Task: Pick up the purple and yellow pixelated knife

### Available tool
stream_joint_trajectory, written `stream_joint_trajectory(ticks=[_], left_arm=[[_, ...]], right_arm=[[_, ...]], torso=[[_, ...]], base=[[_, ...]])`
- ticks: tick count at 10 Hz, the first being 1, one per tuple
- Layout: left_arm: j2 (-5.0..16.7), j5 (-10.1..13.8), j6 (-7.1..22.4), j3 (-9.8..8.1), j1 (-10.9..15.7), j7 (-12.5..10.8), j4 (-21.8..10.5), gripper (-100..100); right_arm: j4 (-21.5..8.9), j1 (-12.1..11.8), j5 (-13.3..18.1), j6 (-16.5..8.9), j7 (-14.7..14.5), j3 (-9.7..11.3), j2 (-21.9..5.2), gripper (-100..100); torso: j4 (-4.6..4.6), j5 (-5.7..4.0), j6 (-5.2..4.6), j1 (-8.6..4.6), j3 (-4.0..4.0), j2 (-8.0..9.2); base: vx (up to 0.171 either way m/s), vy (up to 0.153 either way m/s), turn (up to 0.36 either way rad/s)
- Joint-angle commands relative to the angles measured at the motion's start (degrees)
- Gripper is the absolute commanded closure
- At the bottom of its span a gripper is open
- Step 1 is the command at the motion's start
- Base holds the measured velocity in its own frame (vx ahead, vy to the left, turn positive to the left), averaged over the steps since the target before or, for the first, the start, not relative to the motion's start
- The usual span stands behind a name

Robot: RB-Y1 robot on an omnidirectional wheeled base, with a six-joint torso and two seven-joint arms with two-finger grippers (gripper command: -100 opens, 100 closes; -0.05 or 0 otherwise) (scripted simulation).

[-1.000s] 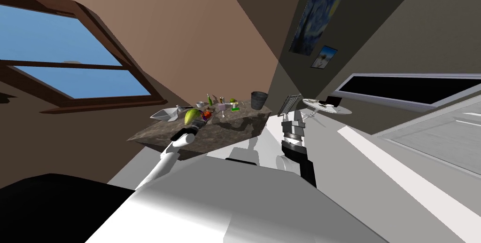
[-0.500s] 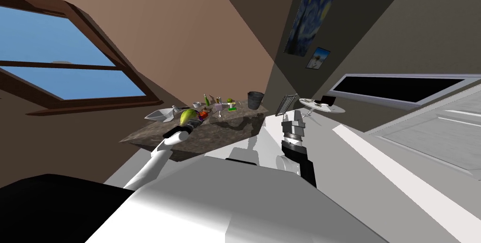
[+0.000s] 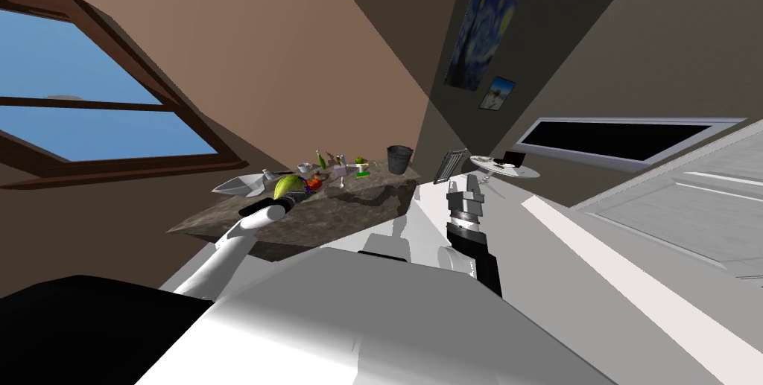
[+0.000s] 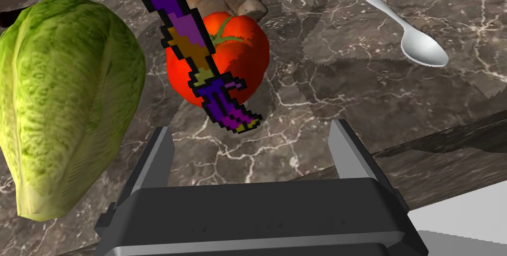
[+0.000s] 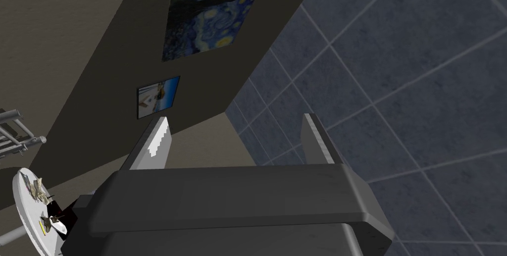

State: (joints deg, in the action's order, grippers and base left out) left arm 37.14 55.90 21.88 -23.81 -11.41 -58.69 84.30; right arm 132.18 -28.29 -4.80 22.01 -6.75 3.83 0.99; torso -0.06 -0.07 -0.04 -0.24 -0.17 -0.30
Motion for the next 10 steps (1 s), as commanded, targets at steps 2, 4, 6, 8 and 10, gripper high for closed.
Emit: stream_joint_trajectory(ticks=[2, 4, 6, 8, 10], left_arm=[[2.96, 2.62, 2.80, -1.69, -0.15, -3.74, -3.15, -100], [5.03, 4.43, 4.67, -3.04, -0.71, -6.39, -4.96, -100], [6.94, 6.06, 6.26, -4.23, -1.30, -8.77, -6.60, -100], [8.65, 7.45, 7.56, -5.25, -1.86, -10.81, -8.01, -100], [10.03, 8.59, 8.58, -6.10, -2.36, -12.48, -9.15, -100]], right_arm=[[0.00, 0.00, 0.00, 0.00, 0.00, 0.00, 0.00, 0], [0.00, 0.00, 0.00, 0.00, 0.00, 0.00, 0.00, 0], [0.00, 0.00, 0.00, 0.00, 0.00, 0.00, 0.00, 0], [0.00, 0.00, 0.00, 0.00, 0.00, -0.01, -0.01, 0], [0.00, 0.00, 0.00, 0.00, 0.00, -0.01, -0.01, 0]], torso=[[-0.02, 0.02, -0.01, 0.05, -0.04, -0.07], [-0.02, 0.03, 0.00, 0.12, -0.06, -0.09], [-0.03, 0.03, -0.01, 0.13, -0.08, -0.13], [-0.03, 0.05, 0.01, 0.20, -0.06, -0.09], [-0.02, 0.05, 0.00, 0.20, -0.04, -0.06]], base=[[0.088, -0.072, -0.030], [0.085, -0.053, -0.025], [0.098, -0.053, -0.022], [0.087, -0.035, -0.011], [0.068, -0.030, -0.011]])
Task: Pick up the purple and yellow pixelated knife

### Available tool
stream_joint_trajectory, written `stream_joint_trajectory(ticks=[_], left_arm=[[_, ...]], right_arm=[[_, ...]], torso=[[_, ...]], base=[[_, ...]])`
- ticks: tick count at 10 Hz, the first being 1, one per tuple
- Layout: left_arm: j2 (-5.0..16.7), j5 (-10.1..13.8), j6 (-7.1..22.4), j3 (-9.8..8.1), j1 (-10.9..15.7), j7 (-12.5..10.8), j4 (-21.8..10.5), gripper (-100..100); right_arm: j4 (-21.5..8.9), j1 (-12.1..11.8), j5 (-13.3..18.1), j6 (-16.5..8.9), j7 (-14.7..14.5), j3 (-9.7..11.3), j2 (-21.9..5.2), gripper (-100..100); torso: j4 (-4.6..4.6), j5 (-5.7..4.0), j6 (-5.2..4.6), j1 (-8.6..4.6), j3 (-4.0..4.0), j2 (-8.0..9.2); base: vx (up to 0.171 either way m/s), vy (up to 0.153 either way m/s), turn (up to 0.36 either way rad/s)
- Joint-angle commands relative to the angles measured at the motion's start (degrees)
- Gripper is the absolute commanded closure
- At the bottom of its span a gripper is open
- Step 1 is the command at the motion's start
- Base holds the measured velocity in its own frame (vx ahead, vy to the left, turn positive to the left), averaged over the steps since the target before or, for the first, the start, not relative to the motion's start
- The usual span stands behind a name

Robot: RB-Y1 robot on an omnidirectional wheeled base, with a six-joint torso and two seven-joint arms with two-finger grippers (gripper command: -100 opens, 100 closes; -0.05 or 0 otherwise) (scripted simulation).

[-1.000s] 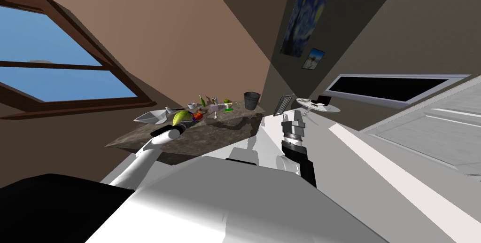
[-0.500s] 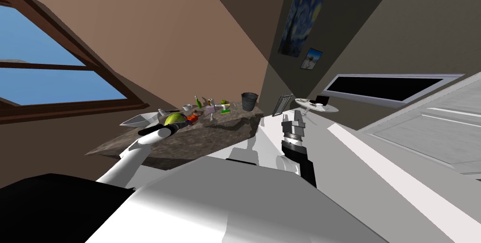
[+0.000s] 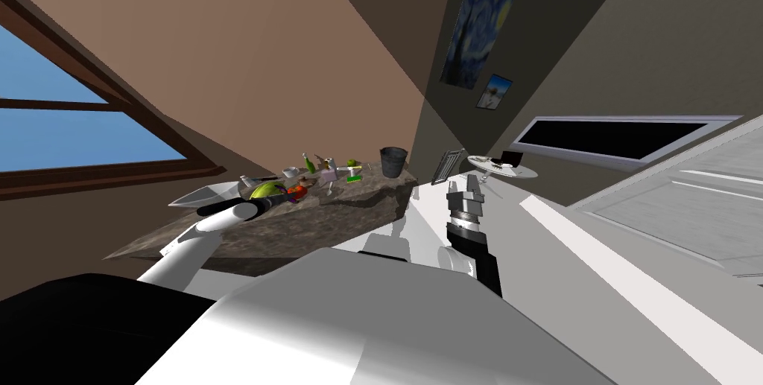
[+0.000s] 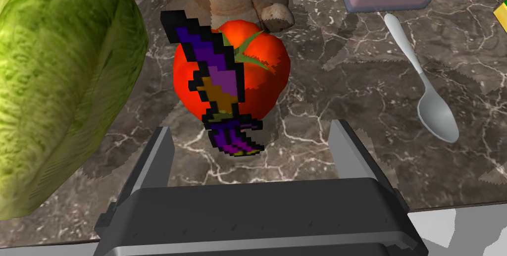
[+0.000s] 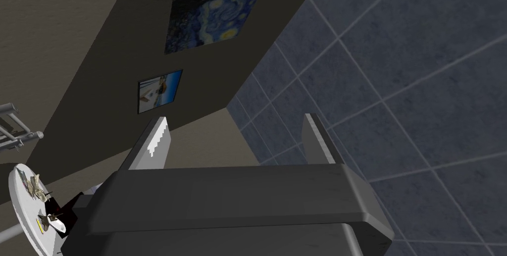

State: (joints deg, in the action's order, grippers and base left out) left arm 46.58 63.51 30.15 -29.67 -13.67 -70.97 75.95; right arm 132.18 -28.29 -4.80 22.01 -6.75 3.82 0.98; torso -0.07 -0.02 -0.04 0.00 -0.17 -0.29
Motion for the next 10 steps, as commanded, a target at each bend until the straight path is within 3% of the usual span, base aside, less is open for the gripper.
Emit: stream_joint_trajectory(ticks=[1, 2, 3, 4, 5, 9, 10], left_arm=[[1.54, 1.80, 1.03, -0.89, -0.49, -1.42, -1.61, -100], [0.89, 0.93, 0.55, -0.40, -0.07, -0.95, -1.12, -100], [0.99, 1.08, 0.65, -0.45, -0.07, -1.07, -1.30, 0], [0.98, 1.06, 0.64, -0.45, -0.06, -1.06, -1.27, -100], [0.98, 1.06, 0.64, -0.45, -0.06, -1.06, -1.28, 100], [0.98, 1.06, 0.64, -0.45, -0.06, -1.06, -1.28, 100], [0.98, 1.06, 0.64, -0.45, -0.06, -1.06, -1.28, 0]], right_arm=[[0.00, 0.00, 0.00, 0.00, 0.00, 0.00, 0.00, 0], [0.00, 0.00, 0.00, 0.00, 0.00, 0.00, 0.00, 0], [0.00, 0.00, 0.00, 0.00, 0.00, 0.00, 0.00, 0], [0.00, 0.01, 0.00, 0.00, 0.00, 0.00, 0.00, 0], [0.00, 0.01, 0.00, 0.00, 0.00, 0.00, 0.00, 0], [0.00, 0.01, 0.00, 0.00, 0.00, 0.00, 0.00, 0], [0.00, 0.01, 0.00, 0.00, 0.00, 0.00, 0.00, 0]], torso=[[0.00, 0.00, 0.00, 0.00, 0.00, 0.00], [0.00, 0.02, 0.00, 0.06, 0.00, -0.01], [0.01, 0.03, 0.00, 0.08, 0.04, 0.08], [0.04, 0.03, 0.00, 0.09, 0.10, 0.17], [0.05, 0.03, 0.00, 0.10, 0.13, 0.22], [0.06, 0.03, 0.01, 0.10, 0.15, 0.25], [0.06, 0.03, 0.01, 0.10, 0.15, 0.25]], base=[[0.067, -0.008, -0.005], [0.034, -0.002, 0.001], [0.006, -0.001, -0.001], [0.000, 0.000, 0.000], [0.000, 0.000, 0.000], [0.000, 0.000, 0.000], [0.000, 0.000, 0.000]])
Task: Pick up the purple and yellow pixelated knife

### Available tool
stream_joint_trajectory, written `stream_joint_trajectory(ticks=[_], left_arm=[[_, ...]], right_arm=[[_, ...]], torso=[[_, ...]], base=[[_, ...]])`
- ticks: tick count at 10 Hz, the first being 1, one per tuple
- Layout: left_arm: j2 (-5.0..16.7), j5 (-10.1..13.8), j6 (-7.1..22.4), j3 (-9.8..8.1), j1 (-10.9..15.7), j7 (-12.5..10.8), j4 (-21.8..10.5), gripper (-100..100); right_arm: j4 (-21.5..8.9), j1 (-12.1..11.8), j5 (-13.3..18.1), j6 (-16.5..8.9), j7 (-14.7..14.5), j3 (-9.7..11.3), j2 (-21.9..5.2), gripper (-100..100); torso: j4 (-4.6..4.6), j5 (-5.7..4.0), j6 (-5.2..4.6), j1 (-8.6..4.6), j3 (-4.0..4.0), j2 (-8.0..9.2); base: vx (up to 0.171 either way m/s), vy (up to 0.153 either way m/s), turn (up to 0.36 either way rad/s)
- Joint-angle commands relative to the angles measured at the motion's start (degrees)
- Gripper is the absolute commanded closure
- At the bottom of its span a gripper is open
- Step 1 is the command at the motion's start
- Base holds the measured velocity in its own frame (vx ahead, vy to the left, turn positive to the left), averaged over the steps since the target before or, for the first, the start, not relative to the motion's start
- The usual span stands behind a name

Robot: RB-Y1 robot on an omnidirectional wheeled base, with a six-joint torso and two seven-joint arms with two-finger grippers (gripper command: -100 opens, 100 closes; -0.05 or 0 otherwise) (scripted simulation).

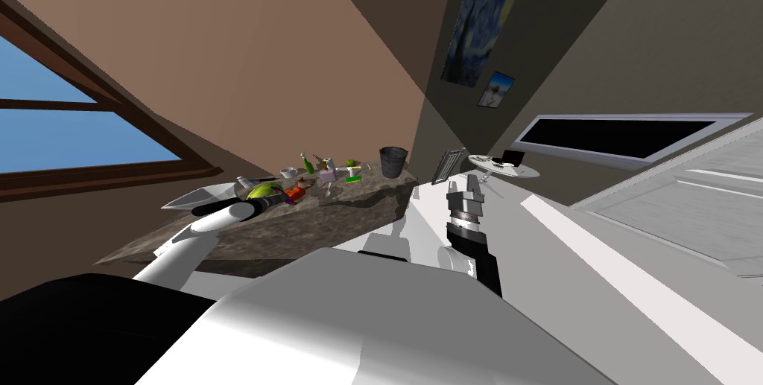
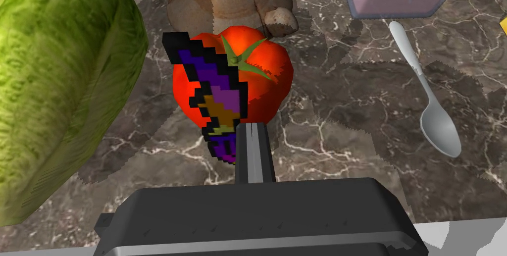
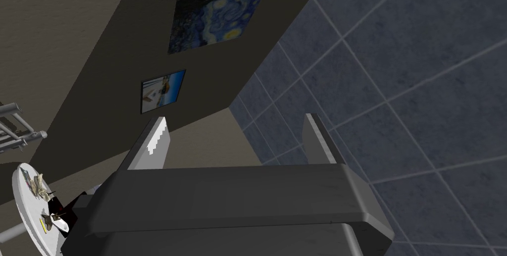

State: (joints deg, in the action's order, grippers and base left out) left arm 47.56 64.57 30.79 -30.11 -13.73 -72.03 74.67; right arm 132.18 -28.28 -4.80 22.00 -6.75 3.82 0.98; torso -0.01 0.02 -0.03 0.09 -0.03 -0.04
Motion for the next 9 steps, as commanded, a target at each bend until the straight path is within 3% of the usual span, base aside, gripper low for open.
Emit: stream_joint_trajectory(ticks=[1, 9], left_arm=[[-1.52, -0.59, -1.92, 0.27, 1.12, 1.07, -0.45, -100], [-7.82, -2.98, -9.91, 1.37, 5.85, 5.46, -2.17, -100]], right_arm=[[0.00, 0.00, 0.00, 0.00, 0.00, 0.00, 0.00, 0], [0.00, 0.01, 0.00, 0.00, 0.00, 0.00, 0.00, 0]], torso=[[0.00, 0.00, 0.00, 0.00, 0.00, 0.00], [0.04, 0.03, 0.00, 0.12, 0.11, 0.19]], base=[[-0.027, 0.021, 0.002], [-0.051, 0.033, -0.004]])
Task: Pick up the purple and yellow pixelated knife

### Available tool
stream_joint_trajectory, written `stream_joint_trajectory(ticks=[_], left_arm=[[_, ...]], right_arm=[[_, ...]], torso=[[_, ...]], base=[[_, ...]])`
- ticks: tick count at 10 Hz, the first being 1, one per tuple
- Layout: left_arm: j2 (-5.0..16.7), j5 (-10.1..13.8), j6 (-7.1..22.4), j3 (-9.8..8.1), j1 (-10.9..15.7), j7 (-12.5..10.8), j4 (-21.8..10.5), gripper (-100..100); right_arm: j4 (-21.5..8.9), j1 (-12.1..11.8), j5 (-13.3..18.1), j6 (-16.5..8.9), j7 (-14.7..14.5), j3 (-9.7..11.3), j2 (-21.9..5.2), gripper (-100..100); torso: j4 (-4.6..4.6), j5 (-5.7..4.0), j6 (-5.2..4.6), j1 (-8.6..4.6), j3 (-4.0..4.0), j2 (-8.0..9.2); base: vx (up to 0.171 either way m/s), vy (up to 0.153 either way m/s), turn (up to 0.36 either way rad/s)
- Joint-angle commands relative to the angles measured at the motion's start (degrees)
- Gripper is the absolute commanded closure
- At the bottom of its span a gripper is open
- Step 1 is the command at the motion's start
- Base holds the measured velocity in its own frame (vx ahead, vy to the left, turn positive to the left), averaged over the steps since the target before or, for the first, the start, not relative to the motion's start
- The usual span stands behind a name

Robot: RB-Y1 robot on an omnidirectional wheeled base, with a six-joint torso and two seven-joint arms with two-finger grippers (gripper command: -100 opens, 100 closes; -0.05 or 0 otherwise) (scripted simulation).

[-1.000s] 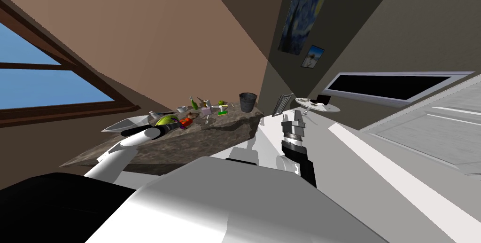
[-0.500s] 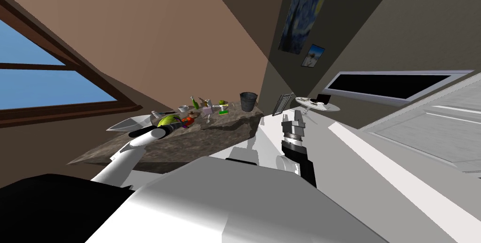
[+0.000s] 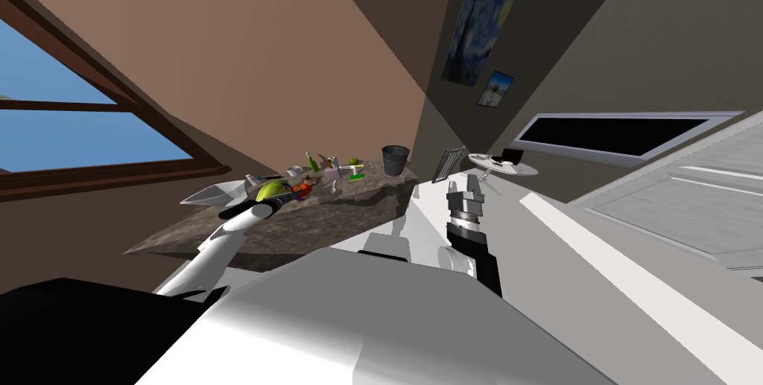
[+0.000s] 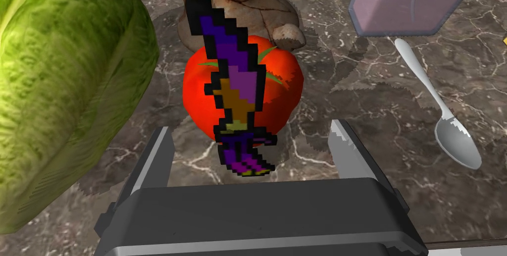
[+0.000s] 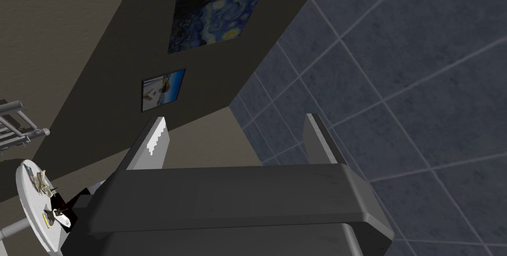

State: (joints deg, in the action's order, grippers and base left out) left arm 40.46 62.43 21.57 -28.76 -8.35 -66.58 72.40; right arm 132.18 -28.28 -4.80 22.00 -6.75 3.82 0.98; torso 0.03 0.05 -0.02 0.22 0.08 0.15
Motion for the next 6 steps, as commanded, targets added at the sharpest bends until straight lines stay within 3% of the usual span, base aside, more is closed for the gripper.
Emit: stream_joint_trajectory(ticks=[1, 6], left_arm=[[-1.72, -1.22, -1.96, 0.20, 1.22, 0.71, -0.17, -100], [-5.61, -2.65, -6.89, 0.87, 4.12, 3.38, -1.21, -100]], right_arm=[[0.00, 0.00, 0.00, 0.00, 0.00, 0.00, 0.00, 0], [0.00, 0.00, 0.00, 0.00, 0.00, 0.00, 0.00, 0]], torso=[[0.00, 0.00, 0.00, 0.00, 0.00, 0.00], [0.00, 0.00, 0.00, -0.01, 0.00, 0.00]], base=[[-0.050, 0.032, -0.003], [-0.051, 0.033, -0.003]])
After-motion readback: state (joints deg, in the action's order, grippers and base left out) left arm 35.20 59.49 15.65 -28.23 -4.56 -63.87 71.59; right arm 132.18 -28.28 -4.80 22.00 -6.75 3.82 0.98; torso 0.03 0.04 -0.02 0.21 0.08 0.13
